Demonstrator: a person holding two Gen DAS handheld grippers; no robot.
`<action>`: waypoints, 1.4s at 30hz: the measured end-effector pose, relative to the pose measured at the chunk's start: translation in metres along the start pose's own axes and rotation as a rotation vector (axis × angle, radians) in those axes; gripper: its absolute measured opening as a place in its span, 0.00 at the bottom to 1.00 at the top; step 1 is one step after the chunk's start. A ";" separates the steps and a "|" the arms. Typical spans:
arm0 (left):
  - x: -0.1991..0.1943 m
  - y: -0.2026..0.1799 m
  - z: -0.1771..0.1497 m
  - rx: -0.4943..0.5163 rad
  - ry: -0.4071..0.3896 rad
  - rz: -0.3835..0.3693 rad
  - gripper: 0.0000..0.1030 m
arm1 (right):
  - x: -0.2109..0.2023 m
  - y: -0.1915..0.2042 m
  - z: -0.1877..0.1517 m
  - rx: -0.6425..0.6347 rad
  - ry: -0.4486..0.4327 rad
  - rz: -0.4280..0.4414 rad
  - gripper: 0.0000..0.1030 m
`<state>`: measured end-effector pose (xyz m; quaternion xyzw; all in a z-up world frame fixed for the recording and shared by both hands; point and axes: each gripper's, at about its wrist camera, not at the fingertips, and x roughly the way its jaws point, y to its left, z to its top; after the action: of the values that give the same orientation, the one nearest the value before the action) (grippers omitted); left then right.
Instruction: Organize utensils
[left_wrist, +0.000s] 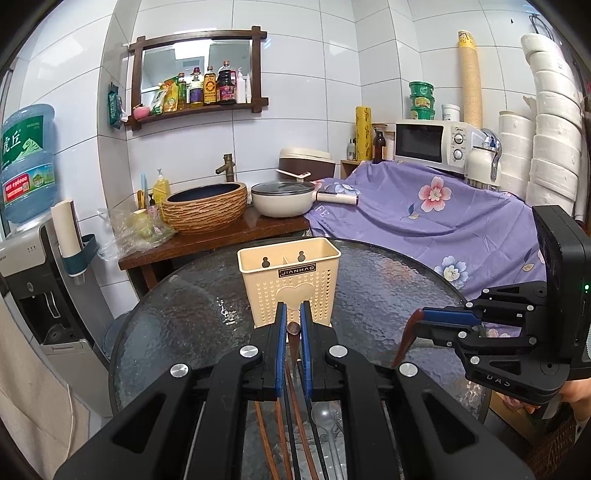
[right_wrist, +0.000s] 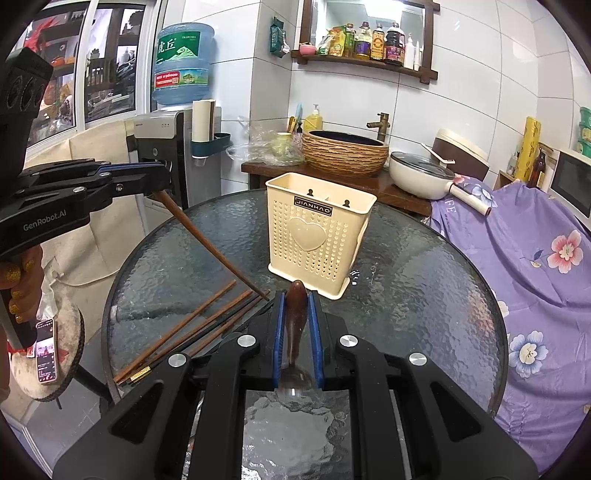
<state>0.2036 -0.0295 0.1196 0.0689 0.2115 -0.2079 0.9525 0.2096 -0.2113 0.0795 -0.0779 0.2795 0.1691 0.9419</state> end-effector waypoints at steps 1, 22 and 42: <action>0.000 0.000 0.000 0.000 0.001 -0.001 0.07 | 0.001 0.000 0.000 -0.001 0.004 0.001 0.13; 0.007 -0.002 0.012 0.007 0.001 -0.009 0.07 | 0.015 -0.012 0.003 0.049 0.018 0.046 0.05; 0.005 -0.004 0.011 0.006 -0.005 -0.009 0.07 | 0.082 -0.014 -0.053 0.119 0.229 0.079 0.07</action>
<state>0.2100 -0.0370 0.1277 0.0704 0.2089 -0.2132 0.9518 0.2528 -0.2151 -0.0087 -0.0298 0.3975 0.1791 0.8995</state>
